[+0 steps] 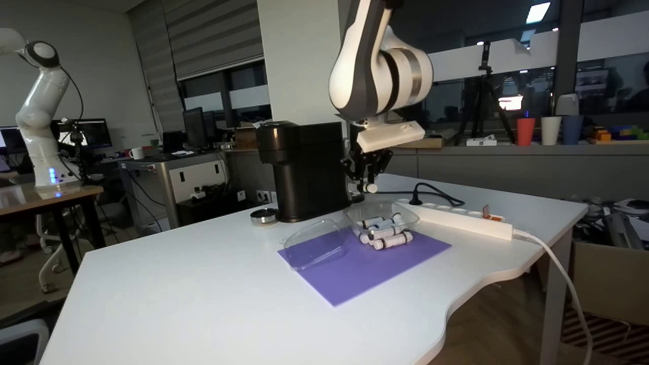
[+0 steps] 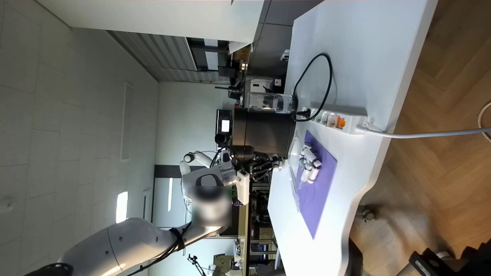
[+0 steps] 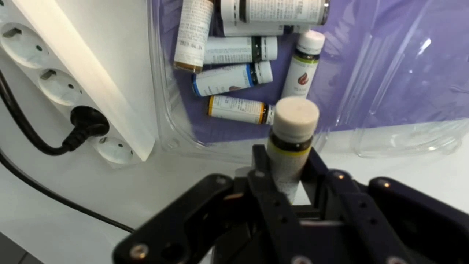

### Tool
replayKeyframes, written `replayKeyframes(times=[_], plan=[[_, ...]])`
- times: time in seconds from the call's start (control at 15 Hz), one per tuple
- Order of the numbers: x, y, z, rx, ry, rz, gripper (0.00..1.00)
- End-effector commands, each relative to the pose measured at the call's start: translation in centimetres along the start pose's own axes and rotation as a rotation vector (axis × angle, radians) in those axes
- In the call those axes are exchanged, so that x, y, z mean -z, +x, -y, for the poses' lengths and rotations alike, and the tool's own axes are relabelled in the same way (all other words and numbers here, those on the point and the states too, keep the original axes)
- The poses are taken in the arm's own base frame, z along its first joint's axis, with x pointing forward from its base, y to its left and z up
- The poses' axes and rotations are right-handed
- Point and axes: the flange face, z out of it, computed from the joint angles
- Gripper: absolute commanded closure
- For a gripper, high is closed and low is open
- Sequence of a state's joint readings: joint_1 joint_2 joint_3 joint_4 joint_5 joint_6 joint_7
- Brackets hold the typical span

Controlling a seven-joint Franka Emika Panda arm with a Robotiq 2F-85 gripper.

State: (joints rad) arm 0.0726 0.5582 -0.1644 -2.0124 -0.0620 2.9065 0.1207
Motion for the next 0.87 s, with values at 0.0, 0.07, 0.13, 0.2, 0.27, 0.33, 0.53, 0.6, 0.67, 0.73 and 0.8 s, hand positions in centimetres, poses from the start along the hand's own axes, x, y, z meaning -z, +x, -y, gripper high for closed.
replayKeyframes(times=[0.0,0.07,0.13,0.2,0.27,0.33,0.53,0.6,0.67,0.73,0.8], plan=[[-1.3,-2.4,-0.8,-0.051,-0.024,-0.014,0.93],[-1.8,-2.9,-0.8,-0.054,-0.026,-0.012,0.93],[-2.1,-3.2,-0.8,-0.062,-0.025,-0.003,0.48],[-2.2,-3.3,-0.8,-0.063,-0.026,-0.004,0.47],[-2.0,-3.1,-0.7,-0.062,-0.027,-0.008,0.42],[-1.6,-2.7,-0.6,-0.059,-0.027,-0.007,0.35],[0.3,-1.1,0.4,-0.043,-0.028,-0.031,0.15],[1.1,-0.7,1.0,-0.032,-0.026,-0.005,0.07],[-1.0,-1.7,0.2,-0.013,-0.022,-0.021,0.02],[-0.5,-1.4,0.6,-0.008,-0.019,-0.021,0.19],[-0.5,-1.5,0.7,-0.006,-0.018,-0.021,0.11]])
